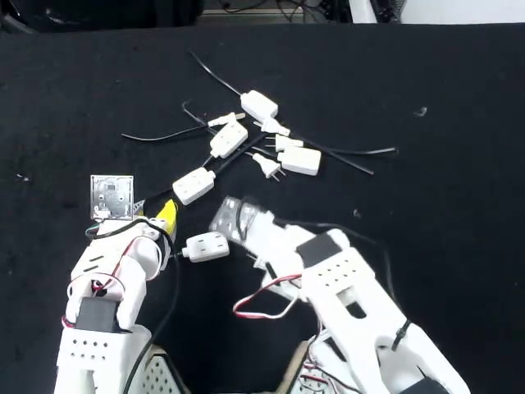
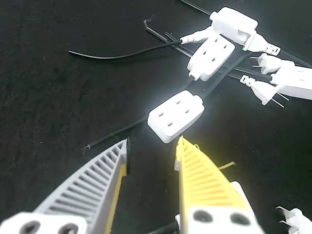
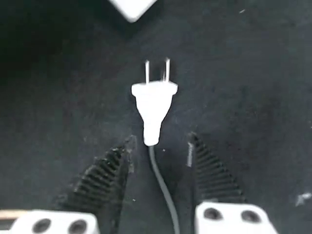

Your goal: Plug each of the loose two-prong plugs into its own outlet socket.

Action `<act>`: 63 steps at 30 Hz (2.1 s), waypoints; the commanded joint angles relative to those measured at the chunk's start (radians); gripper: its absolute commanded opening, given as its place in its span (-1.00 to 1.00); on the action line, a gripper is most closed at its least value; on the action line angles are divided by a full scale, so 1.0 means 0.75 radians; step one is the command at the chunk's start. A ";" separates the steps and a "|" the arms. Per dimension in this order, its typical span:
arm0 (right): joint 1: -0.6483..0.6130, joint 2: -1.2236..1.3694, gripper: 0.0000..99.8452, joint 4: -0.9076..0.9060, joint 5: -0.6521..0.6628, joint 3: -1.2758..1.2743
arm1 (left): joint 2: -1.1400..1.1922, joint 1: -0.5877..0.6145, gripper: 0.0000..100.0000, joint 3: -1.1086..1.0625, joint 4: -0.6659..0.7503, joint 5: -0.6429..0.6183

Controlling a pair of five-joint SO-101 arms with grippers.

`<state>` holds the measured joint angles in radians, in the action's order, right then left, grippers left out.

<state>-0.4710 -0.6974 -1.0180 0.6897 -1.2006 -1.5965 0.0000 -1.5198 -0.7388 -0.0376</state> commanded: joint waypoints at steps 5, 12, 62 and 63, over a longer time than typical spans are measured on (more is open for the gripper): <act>0.027 -0.026 -0.71 0.170 0.061 -0.028 | -0.014 0.015 -0.66 0.011 -0.004 0.004; 0.033 -0.024 -0.79 0.119 0.061 0.021 | -0.014 0.015 -0.66 0.011 -0.004 0.004; 0.080 0.267 -0.75 0.061 0.102 0.150 | -0.014 0.064 -0.66 0.011 -0.002 0.004; 0.078 0.267 -0.75 0.070 0.102 0.136 | -0.014 0.064 -0.66 0.011 -0.002 0.004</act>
<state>-0.4281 -0.5056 -0.9828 0.7557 -1.1208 -1.5965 0.0384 -1.5198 -0.7388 -0.0376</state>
